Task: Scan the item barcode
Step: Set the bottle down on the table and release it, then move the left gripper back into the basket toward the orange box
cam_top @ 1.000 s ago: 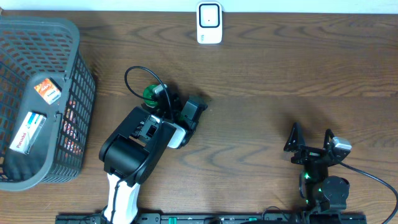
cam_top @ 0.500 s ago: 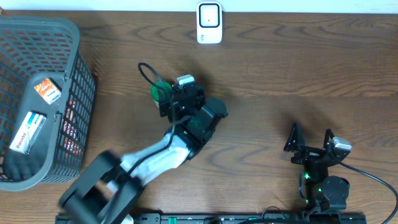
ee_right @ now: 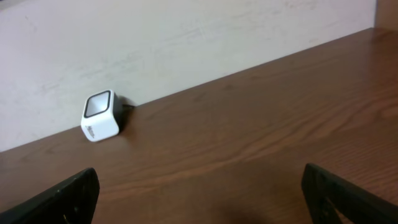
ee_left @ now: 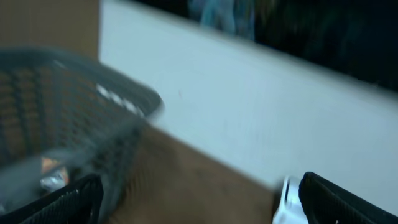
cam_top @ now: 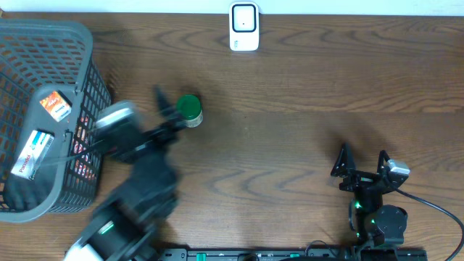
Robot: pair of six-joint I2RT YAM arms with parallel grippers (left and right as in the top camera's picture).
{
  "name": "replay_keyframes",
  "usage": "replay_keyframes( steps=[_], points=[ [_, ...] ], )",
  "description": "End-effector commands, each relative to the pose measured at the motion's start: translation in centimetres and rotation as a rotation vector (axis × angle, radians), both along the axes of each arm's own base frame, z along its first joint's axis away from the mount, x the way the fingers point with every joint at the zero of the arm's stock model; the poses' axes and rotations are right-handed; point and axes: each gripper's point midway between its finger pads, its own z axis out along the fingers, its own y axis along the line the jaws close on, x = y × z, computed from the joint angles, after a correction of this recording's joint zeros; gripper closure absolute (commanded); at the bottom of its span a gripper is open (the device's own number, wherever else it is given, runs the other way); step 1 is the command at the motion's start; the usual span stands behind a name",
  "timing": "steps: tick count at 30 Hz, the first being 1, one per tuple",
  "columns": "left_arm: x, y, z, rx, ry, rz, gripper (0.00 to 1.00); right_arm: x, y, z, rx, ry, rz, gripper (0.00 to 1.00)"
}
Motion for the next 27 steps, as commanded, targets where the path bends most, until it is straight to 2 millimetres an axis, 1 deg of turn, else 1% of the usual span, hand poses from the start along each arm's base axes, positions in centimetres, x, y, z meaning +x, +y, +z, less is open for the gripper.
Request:
replay_keyframes(
  steps=[1, 2, 4, 6, 8, 11, 13, 15, 16, 19, 22, 24, 25, 26, 27],
  points=[
    [-4.4, 5.1, 6.2, -0.021, -0.111, 0.058, 0.0, 0.0, -0.2, 0.0, -0.011, 0.0, -0.009, 0.01],
    [-5.2, 6.0, 7.0, -0.031, -0.122, 0.08, 0.0, 0.0, -0.2, 0.0, -0.011, 0.0, -0.009, 0.01],
    [-7.4, 8.8, 9.0, -0.042, -0.132, 0.174, 0.0, 0.0, -0.2, 0.0, -0.011, 0.0, -0.009, 0.01],
    [-9.0, 10.7, 10.3, -0.044, -0.126, 0.261, 0.0, 0.0, -0.2, 0.0, -0.011, 0.0, -0.009, 0.01],
    [-10.0, 11.9, 11.3, -0.031, -0.113, 0.321, 0.0, 0.0, -0.2, 0.0, -0.011, 0.0, -0.009, 0.01],
    [-10.7, 12.7, 12.6, 0.0, -0.087, 0.399, 0.0, 0.0, -0.2, 0.0, -0.011, 0.0, -0.009, 0.01],
    [-10.4, 12.6, 13.1, 0.026, -0.069, 0.408, 0.01, 0.0, -0.2, 0.0, -0.011, 0.0, -0.009, 0.01],
    [-9.6, 12.0, 13.8, 0.076, -0.035, 0.409, 0.02, 0.0, -0.2, 0.0, -0.011, 0.0, -0.009, 0.01],
    [-8.8, 11.5, 14.2, 0.108, -0.012, 0.408, 0.02, 0.0, -0.2, 0.0, -0.011, 0.0, -0.009, 0.01],
    [-7.6, 10.6, 14.8, 0.164, 0.028, 0.406, 0.02, 0.0, -0.2, 0.0, -0.011, 0.0, -0.009, 0.01],
    [-5.7, 9.3, 15.6, 0.239, 0.081, 0.403, 0.02, 0.0, -0.2, 0.0, -0.011, 0.0, -0.009, 0.01],
    [-4.1, 8.2, 16.4, 0.289, 0.111, 0.386, 0.02, 0.0, -0.2, 0.0, -0.011, 0.0, -0.009, 0.01],
    [-3.0, 7.4, 17.0, 0.324, 0.127, 0.366, 0.02, 0.0, -0.2, 0.0, -0.011, 0.0, -0.009, 0.01],
    [-2.5, 7.1, 17.2, 0.337, 0.133, 0.362, 0.02, 0.0, -0.2, 0.0, -0.011, 0.0, -0.01, 0.01],
    [-1.6, 6.8, 17.4, 0.35, 0.149, 0.372, 0.02, 0.0, -0.2, 0.0, -0.011, 0.0, -0.009, 0.01]
  ],
)
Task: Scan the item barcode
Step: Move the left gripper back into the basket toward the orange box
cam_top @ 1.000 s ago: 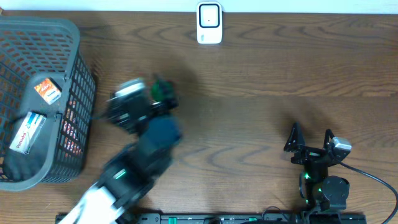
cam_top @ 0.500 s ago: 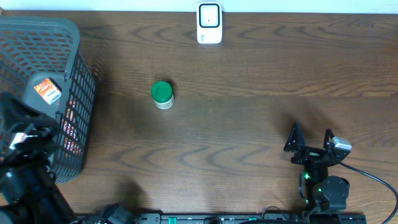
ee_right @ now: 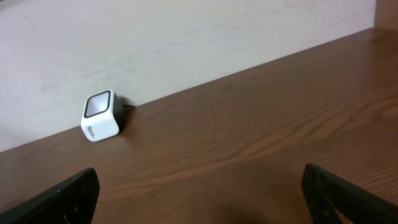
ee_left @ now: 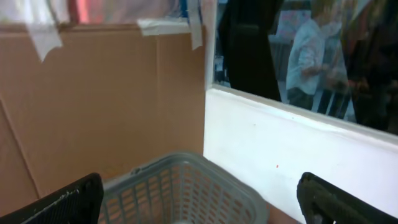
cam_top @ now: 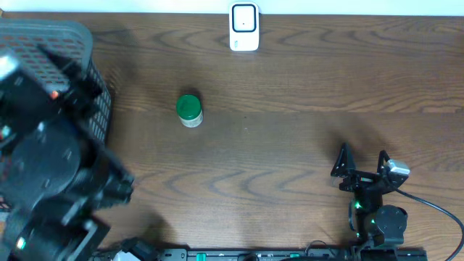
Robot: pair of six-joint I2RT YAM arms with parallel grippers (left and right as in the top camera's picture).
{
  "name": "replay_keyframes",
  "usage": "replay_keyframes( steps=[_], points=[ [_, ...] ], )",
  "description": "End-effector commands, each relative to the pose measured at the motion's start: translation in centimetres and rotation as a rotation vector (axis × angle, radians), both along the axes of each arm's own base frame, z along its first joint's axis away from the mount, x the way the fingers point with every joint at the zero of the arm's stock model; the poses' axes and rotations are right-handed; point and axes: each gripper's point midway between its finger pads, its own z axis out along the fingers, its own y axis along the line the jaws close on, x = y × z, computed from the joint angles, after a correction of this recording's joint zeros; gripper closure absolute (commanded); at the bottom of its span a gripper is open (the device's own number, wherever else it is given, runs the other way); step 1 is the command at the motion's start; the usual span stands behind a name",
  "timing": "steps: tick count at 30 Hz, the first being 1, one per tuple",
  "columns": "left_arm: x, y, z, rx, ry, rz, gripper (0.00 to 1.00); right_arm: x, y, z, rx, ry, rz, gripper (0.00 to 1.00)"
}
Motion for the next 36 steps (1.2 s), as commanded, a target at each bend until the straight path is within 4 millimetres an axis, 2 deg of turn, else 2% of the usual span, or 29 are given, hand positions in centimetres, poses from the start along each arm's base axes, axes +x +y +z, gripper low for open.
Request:
replay_keyframes(
  steps=[1, 5, 8, 10, 13, 15, 17, 18, 21, 22, 24, 25, 27, 32, 36],
  points=[
    [2.2, -0.9, 1.0, 0.076, 0.076, 0.015, 0.02, 0.0, -0.2, 0.0, -0.011, 0.0, -0.009, 0.01],
    [5.9, -2.5, -0.3, 0.138, 0.171, -0.046, 0.02, 0.0, -0.2, 0.0, -0.011, 0.0, -0.009, 0.01],
    [9.3, -4.0, -2.8, 0.146, 0.251, -0.164, 0.02, 0.0, -0.2, 0.0, -0.011, 0.0, -0.009, 0.01],
    [12.0, -5.6, -6.5, 0.028, 0.308, -0.338, 0.02, 0.0, -0.2, 0.0, -0.011, 0.0, -0.009, 0.01],
    [14.0, -7.3, -9.6, -0.164, 0.346, -0.54, 0.02, 0.0, -0.2, 0.0, -0.011, 0.0, -0.009, 0.01],
    [14.9, -7.3, -10.9, -0.307, 0.351, -0.636, 0.02, 0.0, -0.2, 0.0, -0.011, 0.0, -0.009, 0.01],
    [15.2, -5.0, -11.7, -0.438, 0.332, -0.608, 0.02, 0.0, -0.2, 0.0, -0.011, 0.0, -0.009, 0.01],
    [14.9, -1.7, -12.4, -0.517, 0.313, -0.523, 0.02, 0.0, -0.2, 0.0, -0.011, 0.0, -0.009, 0.01],
    [13.7, 2.7, -13.2, -0.567, 0.309, -0.393, 0.02, 0.0, -0.2, 0.0, -0.011, 0.0, -0.009, 0.01],
    [12.7, 5.3, -14.0, -0.591, 0.317, -0.311, 0.02, 0.0, -0.2, 0.0, -0.011, 0.0, -0.009, 0.01],
    [11.9, 7.8, -14.9, -0.616, 0.327, -0.235, 0.02, 0.0, -0.2, 0.0, -0.011, 0.0, -0.009, 0.01],
    [11.4, 10.1, -15.9, -0.64, 0.337, -0.17, 0.02, 0.0, -0.2, 0.0, -0.011, 0.0, -0.009, 0.01],
    [11.1, 12.6, -17.5, -0.676, 0.361, -0.096, 0.02, 0.0, -0.2, 0.0, -0.011, 0.0, -0.009, 0.01],
    [11.6, 15.8, -21.2, -0.738, 0.425, -0.007, 0.02, 0.0, -0.2, 0.0, -0.011, 0.0, -0.009, 0.01],
    [12.3, 18.6, -25.5, -0.783, 0.497, 0.109, 0.02, 0.0, -0.2, 0.0, -0.011, 0.0, -0.009, 0.01]
  ],
)
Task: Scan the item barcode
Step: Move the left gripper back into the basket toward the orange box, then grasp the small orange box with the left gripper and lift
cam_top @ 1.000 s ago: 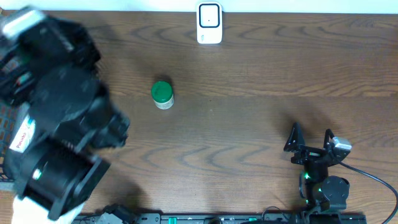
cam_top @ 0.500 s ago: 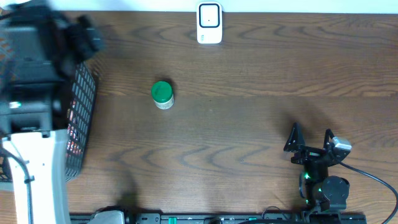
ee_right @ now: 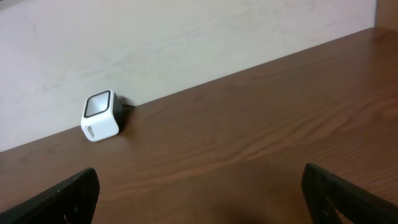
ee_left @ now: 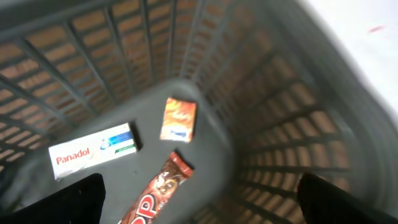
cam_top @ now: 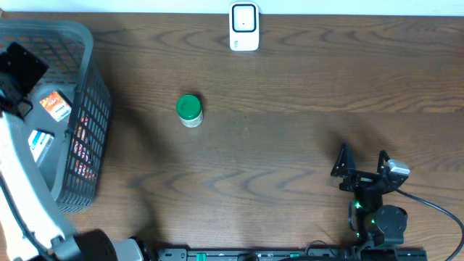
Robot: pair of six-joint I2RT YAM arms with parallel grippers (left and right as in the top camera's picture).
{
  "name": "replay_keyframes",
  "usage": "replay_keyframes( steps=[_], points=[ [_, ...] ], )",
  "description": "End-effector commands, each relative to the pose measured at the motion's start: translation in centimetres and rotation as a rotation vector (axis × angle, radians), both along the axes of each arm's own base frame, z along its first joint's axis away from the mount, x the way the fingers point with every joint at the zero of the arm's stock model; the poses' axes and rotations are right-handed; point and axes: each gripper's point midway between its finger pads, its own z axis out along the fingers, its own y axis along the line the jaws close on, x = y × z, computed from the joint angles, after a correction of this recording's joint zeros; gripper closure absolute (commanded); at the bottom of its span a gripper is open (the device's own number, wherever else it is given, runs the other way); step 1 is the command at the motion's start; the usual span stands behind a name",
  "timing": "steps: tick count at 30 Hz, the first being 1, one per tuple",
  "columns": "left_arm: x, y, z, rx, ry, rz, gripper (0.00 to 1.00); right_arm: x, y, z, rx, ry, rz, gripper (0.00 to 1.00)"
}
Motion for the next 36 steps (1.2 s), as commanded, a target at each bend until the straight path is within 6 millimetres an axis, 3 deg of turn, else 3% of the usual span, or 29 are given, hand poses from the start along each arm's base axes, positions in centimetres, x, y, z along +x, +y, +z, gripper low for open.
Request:
replay_keyframes(
  steps=[1, 10, 14, 19, 32, 36],
  points=[
    [0.4, 2.3, -2.9, -0.007, 0.075, 0.083, 0.02, 0.0, -0.2, 0.0, -0.011, 0.0, -0.009, 0.01],
    [3.8, 4.9, -11.6, -0.053, 0.215, 0.099, 0.02, 0.0, -0.2, 0.0, -0.011, 0.0, -0.009, 0.01],
    [4.5, 5.7, -14.6, -0.061, 0.259, 0.108, 0.02, 0.0, -0.2, 0.0, -0.011, 0.0, -0.009, 0.01],
    [4.6, 6.8, -17.3, -0.039, 0.318, 0.135, 0.02, 0.0, -0.2, 0.0, -0.011, 0.0, -0.009, 0.01],
    [5.9, 7.3, -24.6, -0.08, 0.397, 0.122, 0.02, 0.0, -0.2, 0.0, -0.011, 0.0, -0.009, 0.01],
    [6.6, 7.1, -25.5, -0.096, 0.385, 0.095, 0.02, 0.0, -0.2, 0.0, -0.011, 0.0, -0.009, 0.01]
  ],
)
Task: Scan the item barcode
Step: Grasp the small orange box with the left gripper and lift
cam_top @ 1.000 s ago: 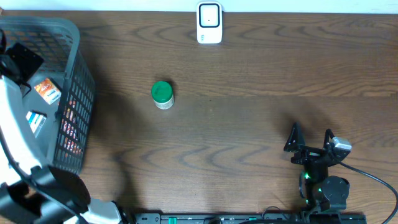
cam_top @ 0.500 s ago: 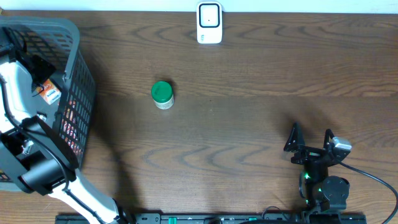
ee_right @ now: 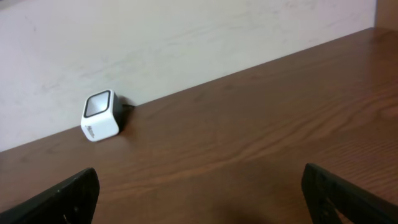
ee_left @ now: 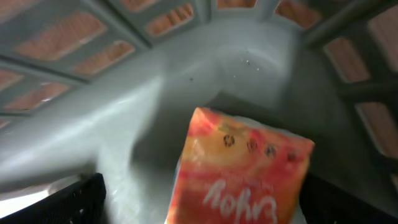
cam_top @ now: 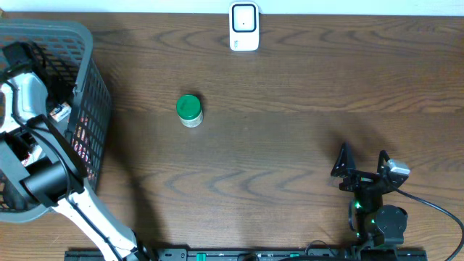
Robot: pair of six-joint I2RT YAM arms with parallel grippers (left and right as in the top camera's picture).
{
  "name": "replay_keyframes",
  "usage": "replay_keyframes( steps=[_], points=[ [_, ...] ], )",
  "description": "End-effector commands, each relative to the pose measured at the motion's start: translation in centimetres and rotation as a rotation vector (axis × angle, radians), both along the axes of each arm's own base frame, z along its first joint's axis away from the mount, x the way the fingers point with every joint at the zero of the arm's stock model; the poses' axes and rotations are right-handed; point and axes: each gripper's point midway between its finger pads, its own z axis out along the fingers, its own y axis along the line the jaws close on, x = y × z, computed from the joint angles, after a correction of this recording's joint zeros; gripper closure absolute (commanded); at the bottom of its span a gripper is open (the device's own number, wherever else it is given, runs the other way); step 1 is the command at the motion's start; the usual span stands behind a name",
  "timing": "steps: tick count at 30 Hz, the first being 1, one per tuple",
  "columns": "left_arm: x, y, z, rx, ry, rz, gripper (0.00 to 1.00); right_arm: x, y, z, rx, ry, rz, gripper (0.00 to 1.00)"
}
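Note:
An orange snack packet (ee_left: 239,171) lies on the floor of the grey basket (cam_top: 90,130) and fills the left wrist view. My left gripper (ee_left: 205,211) is open, low inside the basket, with one fingertip on each side of the packet. Whether the fingers (ee_left: 68,199) touch it I cannot tell. From overhead the left arm reaches into the basket and only a corner of the packet (cam_top: 61,112) shows. The white barcode scanner (cam_top: 244,27) stands at the table's far edge. My right gripper (cam_top: 360,167) rests open at the near right, holding nothing.
A green-lidded jar (cam_top: 188,110) stands on the wooden table between basket and scanner. The basket's mesh walls (ee_left: 68,31) close in around the left gripper. The right wrist view shows the scanner (ee_right: 99,116) against the white wall.
My left gripper was high over the basket, with a Panadol box, the orange packet and a red bar in sight. Now it is down at the orange packet, still open. The right arm is unmoved.
My left arm was beside the basket near the green-lidded jar. Then it was raised at the basket's side, then over the basket looking down at its contents. Now it is low inside with open fingers around the orange packet. The right arm stayed parked throughout.

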Motion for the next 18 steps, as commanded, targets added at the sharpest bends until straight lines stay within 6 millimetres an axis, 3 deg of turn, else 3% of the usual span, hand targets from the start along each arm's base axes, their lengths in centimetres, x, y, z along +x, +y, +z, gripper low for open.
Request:
replay_keyframes(
  steps=[1, 5, 6, 7, 11, 16, 18],
  points=[
    [0.5, 0.1, -0.7, -0.008, -0.009, -0.012, 0.02, 0.0, -0.2, 0.0, -0.011, 0.0, -0.009, 0.01],
    [0.4, 0.1, -1.7, -0.015, 0.015, -0.026, 0.03, 0.0, -0.2, 0.0, -0.011, 0.0, -0.009, 0.01],
    [0.3, 0.0, -2.0, -0.017, 0.021, -0.029, 0.09, 0.0, -0.2, 0.0, -0.011, 0.0, -0.009, 0.01],
    [0.1, -0.1, -2.6, -0.026, 0.034, -0.029, 0.25, 0.0, -0.2, 0.0, -0.011, 0.0, -0.009, 0.01],
    [-0.2, -0.3, -3.0, -0.033, 0.047, -0.029, 0.51, 0.0, -0.2, 0.0, -0.011, 0.0, -0.009, 0.01],
    [-1.2, -0.8, -2.9, -0.054, 0.082, -0.028, 0.55, 0.0, -0.2, 0.0, -0.011, 0.0, -0.009, 0.01],
    [-1.4, -0.9, -1.3, -0.05, 0.074, -0.027, 0.55, 0.0, -0.2, 0.0, -0.011, 0.0, -0.009, 0.01]
  ],
)
